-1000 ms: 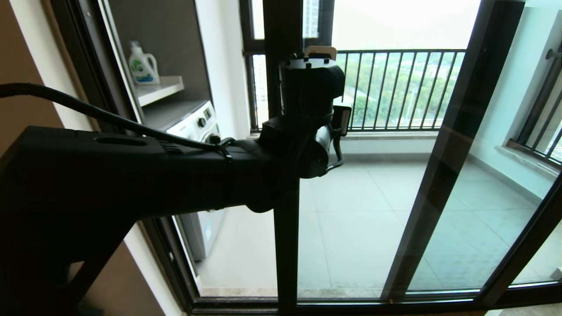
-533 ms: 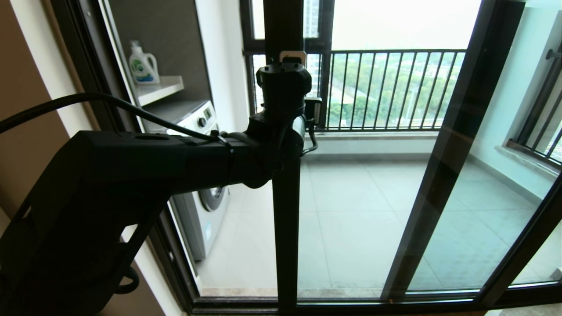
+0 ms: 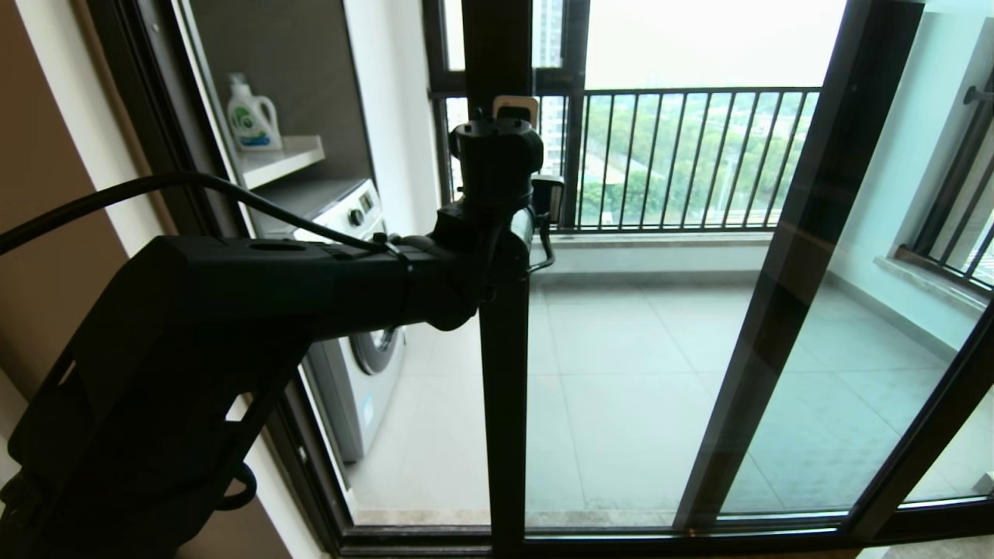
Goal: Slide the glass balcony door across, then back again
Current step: Close the slid door
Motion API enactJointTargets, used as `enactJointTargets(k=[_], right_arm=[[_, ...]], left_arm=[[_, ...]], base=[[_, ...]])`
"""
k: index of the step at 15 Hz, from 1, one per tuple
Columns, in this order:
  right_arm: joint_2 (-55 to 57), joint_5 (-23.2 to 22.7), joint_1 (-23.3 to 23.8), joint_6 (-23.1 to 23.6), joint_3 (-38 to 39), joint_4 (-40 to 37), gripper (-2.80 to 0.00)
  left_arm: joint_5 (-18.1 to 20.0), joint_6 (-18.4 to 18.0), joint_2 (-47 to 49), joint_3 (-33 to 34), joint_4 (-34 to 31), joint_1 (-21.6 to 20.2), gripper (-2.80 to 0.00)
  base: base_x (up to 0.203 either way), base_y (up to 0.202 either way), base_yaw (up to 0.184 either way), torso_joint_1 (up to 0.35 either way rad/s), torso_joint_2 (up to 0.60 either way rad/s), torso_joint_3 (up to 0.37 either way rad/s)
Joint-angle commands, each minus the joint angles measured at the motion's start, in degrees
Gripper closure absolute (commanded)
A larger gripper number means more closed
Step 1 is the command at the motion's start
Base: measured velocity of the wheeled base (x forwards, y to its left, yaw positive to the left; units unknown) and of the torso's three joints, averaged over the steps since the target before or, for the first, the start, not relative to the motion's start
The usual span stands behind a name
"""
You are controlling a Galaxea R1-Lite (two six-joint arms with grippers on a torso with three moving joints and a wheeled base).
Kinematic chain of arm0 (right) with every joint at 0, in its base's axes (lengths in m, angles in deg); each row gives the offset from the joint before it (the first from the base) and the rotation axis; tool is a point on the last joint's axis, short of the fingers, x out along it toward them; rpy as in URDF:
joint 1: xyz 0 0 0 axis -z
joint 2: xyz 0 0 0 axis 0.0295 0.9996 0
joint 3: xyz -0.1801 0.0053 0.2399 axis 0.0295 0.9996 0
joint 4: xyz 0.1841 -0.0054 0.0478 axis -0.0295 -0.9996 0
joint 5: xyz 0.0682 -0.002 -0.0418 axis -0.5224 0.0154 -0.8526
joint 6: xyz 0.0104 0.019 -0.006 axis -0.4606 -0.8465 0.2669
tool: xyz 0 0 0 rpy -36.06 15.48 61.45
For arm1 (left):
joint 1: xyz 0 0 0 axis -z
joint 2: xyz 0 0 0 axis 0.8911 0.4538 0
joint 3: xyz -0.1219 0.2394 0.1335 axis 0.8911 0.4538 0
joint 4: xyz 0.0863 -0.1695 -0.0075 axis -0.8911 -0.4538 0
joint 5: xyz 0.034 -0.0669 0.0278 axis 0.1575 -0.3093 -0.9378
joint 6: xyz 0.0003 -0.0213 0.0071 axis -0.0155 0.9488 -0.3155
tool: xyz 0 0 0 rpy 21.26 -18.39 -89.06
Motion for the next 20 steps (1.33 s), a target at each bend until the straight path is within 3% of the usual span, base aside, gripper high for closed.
enactJointTargets(k=[1, 11, 20], right_arm=[[0.07, -0.03, 0.04, 0.06, 0.7, -0.04, 0.0], [0.07, -0.03, 0.04, 0.06, 0.7, 0.05, 0.0], [0.07, -0.03, 0.04, 0.06, 0.7, 0.05, 0.0]], left_arm=[[-0.79, -0.11, -1.6, 0.06, 0.24, -1.42, 0.0], [-0.82, -0.02, -5.33, 4.12, 0.3, -3.97, 0.0], [-0.47, 0.68, -12.64, 15.19, 2.4, -6.17, 0.0]], base=[[0.0, 0.0, 0.0, 0.0, 0.0, 0.0], [0.0, 0.0, 0.0, 0.0, 0.0, 0.0], [0.0, 0.0, 0.0, 0.0, 0.0, 0.0]])
